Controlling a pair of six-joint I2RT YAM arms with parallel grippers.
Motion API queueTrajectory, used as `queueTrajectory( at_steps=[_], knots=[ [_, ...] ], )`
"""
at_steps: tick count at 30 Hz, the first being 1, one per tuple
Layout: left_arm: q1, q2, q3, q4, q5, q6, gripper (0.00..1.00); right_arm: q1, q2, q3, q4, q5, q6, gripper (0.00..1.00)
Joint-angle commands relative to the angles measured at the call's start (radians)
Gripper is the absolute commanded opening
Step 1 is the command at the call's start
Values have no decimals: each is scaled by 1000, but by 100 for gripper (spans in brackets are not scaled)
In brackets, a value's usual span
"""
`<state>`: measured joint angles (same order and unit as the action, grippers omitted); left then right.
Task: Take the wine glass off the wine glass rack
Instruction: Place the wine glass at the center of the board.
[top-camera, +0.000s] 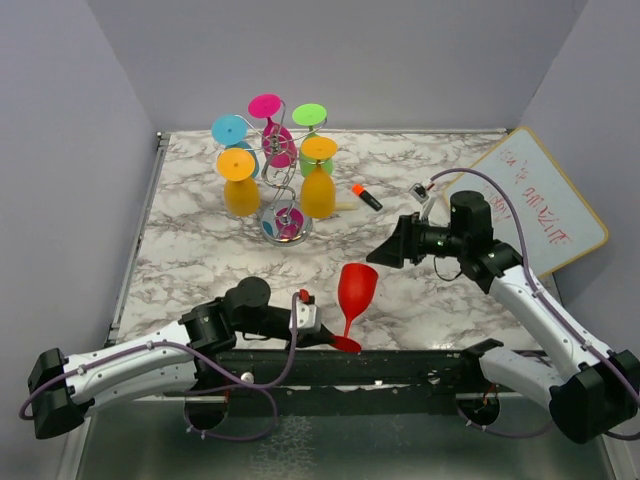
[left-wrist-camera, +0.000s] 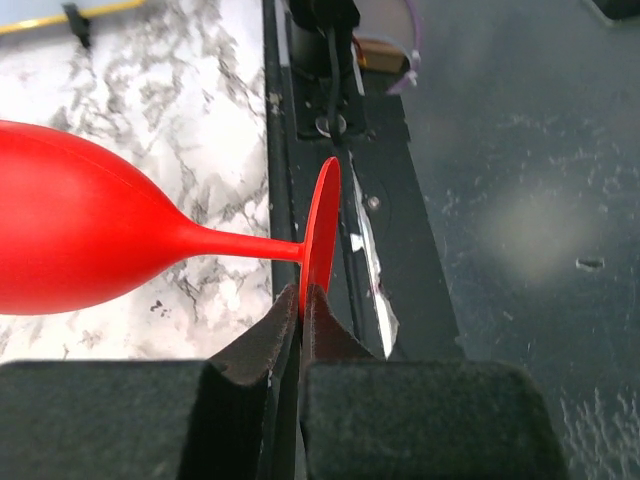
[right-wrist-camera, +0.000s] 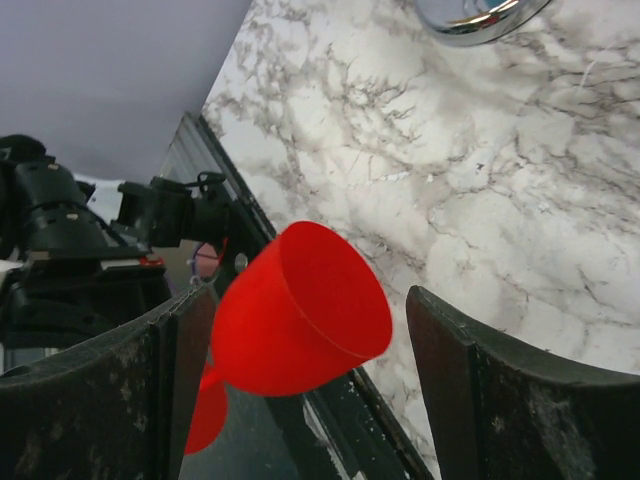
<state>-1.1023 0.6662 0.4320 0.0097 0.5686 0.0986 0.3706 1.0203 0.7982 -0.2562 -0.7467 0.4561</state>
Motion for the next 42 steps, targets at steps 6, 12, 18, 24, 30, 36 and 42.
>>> queueTrajectory(
  at_steps=[6,12,18,24,30,36,42],
  knots=[
    [-12,-45,38,-50,100,167,0,-7,41,26,67,-275,-2,81],
    [-11,-119,21,-91,95,199,0,-7,44,-38,209,-403,114,76],
    [-11,-95,27,-107,108,223,0,-7,42,-36,286,-491,192,71],
    [-11,-68,42,-108,123,261,0,-6,39,-67,408,-551,306,65],
    [-11,-69,51,-108,126,290,0,-6,52,-68,405,-563,311,62],
    [-11,-58,69,-116,139,312,0,-4,80,-60,398,-574,302,58],
    [-11,-45,87,-155,147,323,0,-5,111,28,200,-474,161,59]
  ],
)
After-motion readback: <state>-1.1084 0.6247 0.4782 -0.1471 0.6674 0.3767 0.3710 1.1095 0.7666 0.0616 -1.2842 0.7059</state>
